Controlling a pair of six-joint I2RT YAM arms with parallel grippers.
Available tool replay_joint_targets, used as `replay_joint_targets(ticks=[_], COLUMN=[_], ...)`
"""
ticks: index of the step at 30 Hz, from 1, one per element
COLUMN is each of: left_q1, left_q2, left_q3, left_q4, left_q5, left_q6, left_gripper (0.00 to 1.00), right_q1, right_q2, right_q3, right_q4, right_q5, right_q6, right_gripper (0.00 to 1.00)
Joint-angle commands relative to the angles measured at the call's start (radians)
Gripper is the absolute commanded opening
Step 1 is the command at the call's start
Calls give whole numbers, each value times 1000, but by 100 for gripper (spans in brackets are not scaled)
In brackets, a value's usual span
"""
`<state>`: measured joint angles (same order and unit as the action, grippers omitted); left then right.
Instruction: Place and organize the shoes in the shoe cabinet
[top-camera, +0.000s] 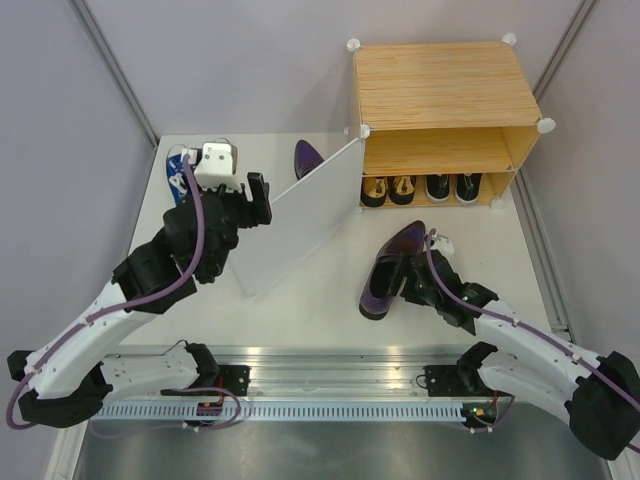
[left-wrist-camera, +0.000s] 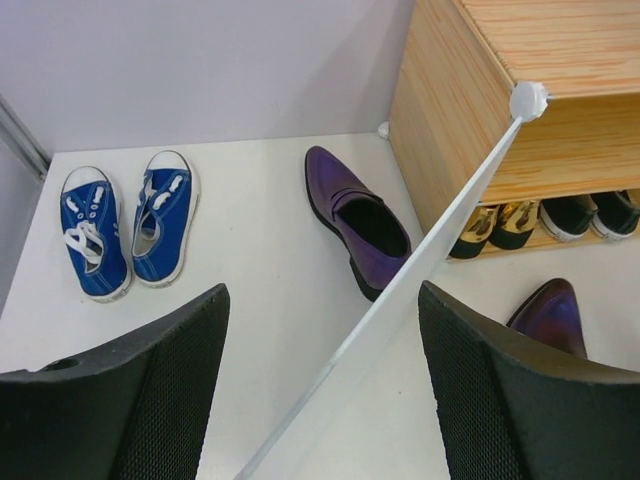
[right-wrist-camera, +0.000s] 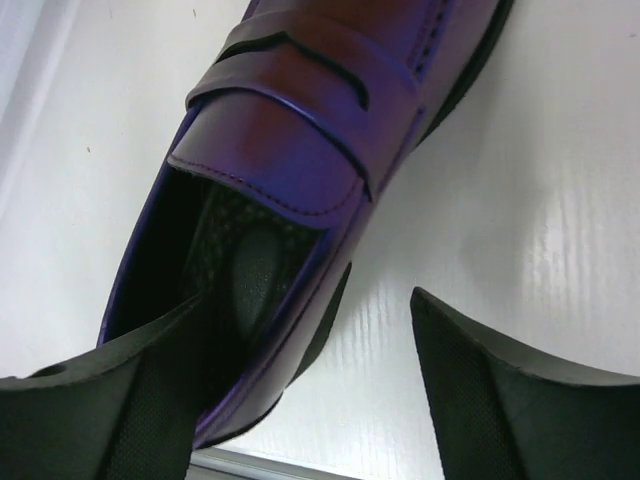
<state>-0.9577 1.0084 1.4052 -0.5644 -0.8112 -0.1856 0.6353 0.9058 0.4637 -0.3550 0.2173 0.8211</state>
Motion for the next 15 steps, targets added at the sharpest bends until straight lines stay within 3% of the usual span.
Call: replay_joint_targets(ticks=[1, 4, 7, 10, 12, 15], left_q1=[2, 2, 1, 2, 2, 0], left_q2=[2, 1, -28, -80, -83, -77], left_q3=[-48, -71, -123, -202, -222, -229], left_q4=[78, 77, 99, 174, 181, 178], left_q5=[-2, -11, -45, -43, -43, -33], left_q6=[98, 130, 136, 164, 169, 163], left_gripper=[80, 80, 80, 80, 80, 81], right_q1=[18, 21, 20, 18, 20, 20], right_q2=[53, 64, 56, 102, 148, 218], right_q3=[4, 35, 81, 164, 208, 242], right_q4=[119, 113, 87, -2, -25, -38], right_q5=[-24, -26, -18, 7, -16, -30], right_q6=[38, -8, -101, -221, -287, -307], right_gripper=[79, 41, 18, 2, 2, 11])
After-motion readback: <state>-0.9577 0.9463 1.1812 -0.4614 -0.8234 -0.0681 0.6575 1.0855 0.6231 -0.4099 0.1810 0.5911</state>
